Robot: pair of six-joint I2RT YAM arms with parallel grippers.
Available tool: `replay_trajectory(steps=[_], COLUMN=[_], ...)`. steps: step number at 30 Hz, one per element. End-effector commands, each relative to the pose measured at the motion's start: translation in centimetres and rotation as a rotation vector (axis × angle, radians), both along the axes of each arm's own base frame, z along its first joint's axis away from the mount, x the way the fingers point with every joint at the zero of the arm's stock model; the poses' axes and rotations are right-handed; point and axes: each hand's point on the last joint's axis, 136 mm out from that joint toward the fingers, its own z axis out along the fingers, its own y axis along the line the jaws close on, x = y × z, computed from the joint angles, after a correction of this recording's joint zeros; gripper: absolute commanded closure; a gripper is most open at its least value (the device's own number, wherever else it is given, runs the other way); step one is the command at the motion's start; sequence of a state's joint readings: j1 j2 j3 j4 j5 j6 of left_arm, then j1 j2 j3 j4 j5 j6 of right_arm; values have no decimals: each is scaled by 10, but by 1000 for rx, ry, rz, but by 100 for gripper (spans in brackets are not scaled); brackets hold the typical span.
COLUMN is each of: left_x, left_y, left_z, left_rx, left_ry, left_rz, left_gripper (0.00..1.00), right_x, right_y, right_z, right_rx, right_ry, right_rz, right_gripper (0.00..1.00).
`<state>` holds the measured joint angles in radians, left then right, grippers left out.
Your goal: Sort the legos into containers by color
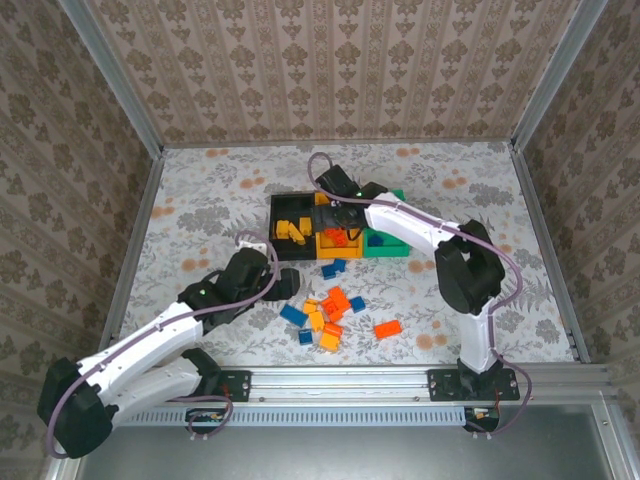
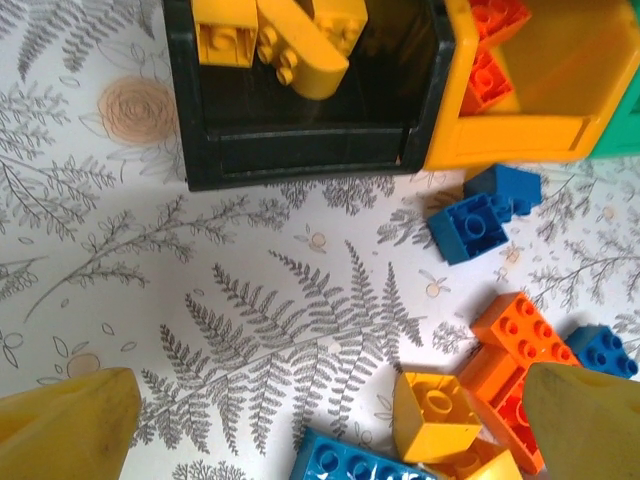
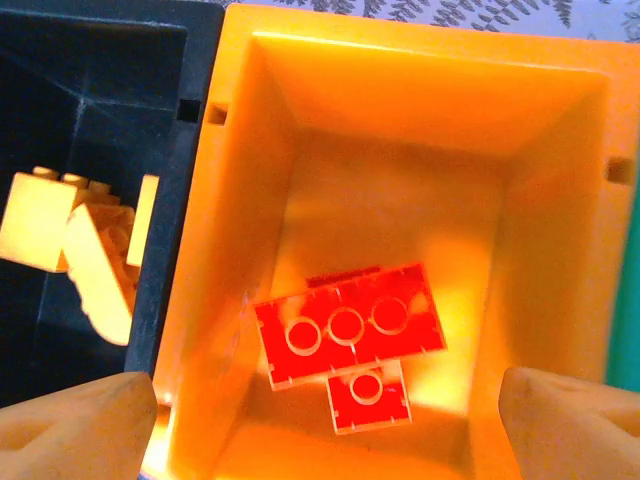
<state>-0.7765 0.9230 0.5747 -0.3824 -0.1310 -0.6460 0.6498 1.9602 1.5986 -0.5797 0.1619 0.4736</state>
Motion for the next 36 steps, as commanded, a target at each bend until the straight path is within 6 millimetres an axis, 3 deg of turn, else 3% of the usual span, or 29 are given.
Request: replay_trajectory(steps=[1,8,14,22,23,31,36], left_x=[-14,-33,-29,-1,4,44,54], left_y=[-4,-43,-73,-106,-109,-122,-127], left_z=[-18,-38,-46,-45,-45,-50,-59], left_rx=[16,82,183,210,218,297,314], left_ry=[115,151,149,91,73,-70,-107], left_rz=[-22,-185,-280,-306,-307,-254,-240], left_gripper=[1,6,20,24,23,22,24], right_x=[-16,-50,-75,-97,-100,-107,-110], right_y=[-8,-26,-52,-84,-87,-107,-113], right_z=[35,31,26,20,27,35,45], right_rx=[30,76,73,86,101,127,145], right_ry=[-64,-65,-67,-80,-99,-129,-156], right_rz=[-2,-9,-42,-109,-114,-151,-158], right_gripper=[10,10,10,10,10,9,9])
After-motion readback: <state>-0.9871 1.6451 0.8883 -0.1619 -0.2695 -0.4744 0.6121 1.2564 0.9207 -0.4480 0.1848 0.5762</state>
